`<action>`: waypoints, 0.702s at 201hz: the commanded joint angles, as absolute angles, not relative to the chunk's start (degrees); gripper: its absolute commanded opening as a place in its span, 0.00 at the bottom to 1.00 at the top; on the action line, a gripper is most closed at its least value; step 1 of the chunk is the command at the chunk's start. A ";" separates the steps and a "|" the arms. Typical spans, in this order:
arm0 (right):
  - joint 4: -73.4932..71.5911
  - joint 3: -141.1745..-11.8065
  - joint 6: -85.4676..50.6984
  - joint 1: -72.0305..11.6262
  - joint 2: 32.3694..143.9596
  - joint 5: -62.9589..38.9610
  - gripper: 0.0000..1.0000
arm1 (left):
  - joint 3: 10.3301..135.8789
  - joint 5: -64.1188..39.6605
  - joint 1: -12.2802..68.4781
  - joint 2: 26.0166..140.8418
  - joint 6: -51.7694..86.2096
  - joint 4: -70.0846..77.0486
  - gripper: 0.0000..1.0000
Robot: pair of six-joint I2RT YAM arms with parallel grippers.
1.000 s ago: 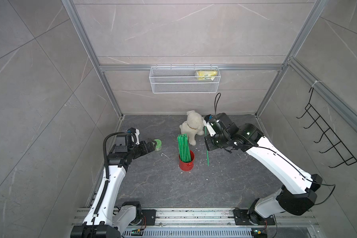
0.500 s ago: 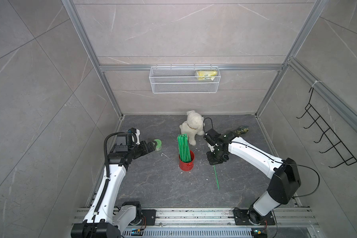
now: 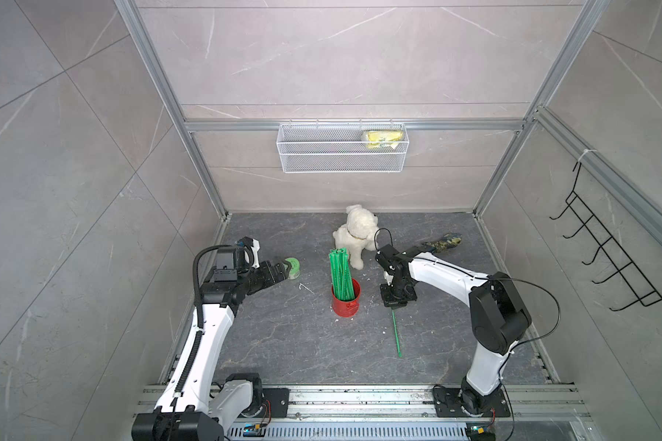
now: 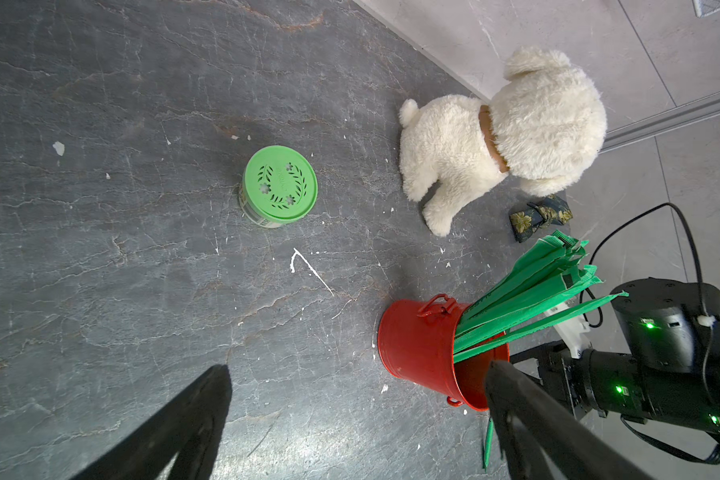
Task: Take the straws out of the storage container
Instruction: Place the straw at the center of the board.
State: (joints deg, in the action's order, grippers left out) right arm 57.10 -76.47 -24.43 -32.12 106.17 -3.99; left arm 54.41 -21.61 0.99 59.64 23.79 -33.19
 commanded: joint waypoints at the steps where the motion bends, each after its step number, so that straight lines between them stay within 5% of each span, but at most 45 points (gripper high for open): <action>1: 56.01 -77.19 -24.10 -31.34 107.64 -4.48 0.06 | 56.53 -23.41 1.05 59.79 22.33 -33.61 1.00; 141: 54.28 -78.07 -23.12 -29.88 110.61 -4.48 0.14 | 56.43 -23.45 1.01 60.03 22.38 -33.60 1.00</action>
State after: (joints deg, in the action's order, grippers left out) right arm 54.46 -76.77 -24.18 -30.11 109.40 -4.16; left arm 54.41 -21.63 0.99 59.94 23.79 -33.21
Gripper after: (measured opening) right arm 0.123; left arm 0.996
